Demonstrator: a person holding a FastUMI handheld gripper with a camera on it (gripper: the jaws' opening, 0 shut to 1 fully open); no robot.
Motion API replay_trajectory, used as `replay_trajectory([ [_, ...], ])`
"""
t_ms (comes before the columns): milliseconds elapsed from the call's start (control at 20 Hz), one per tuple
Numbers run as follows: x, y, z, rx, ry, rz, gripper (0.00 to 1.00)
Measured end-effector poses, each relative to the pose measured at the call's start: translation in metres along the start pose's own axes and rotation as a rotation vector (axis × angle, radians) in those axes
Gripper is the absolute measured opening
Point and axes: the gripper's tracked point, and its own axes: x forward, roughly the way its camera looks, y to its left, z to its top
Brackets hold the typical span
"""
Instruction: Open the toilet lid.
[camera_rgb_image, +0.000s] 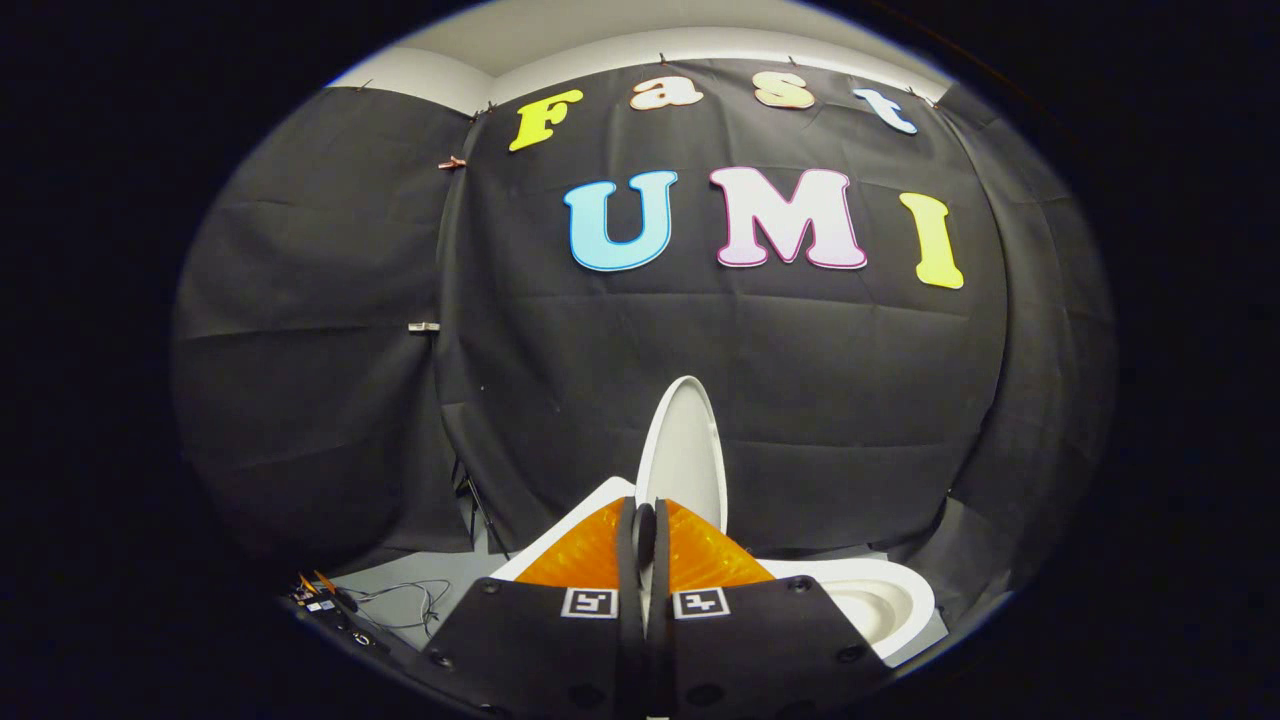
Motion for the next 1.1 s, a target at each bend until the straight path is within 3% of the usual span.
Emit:
replay_trajectory([
  [150, -0.002, 0.001, 0.003, -0.010, -0.005, 0.018, 0.06],
  [250, -0.004, 0.003, 0.003, 0.005, 0.002, 0.047, 0.26],
  [550, -0.036, 0.001, 0.047, 0.003, -0.099, 0.061, 1.00],
  [1100, -0.144, -0.055, 0.136, -0.005, -0.208, 0.027, 1.00],
])
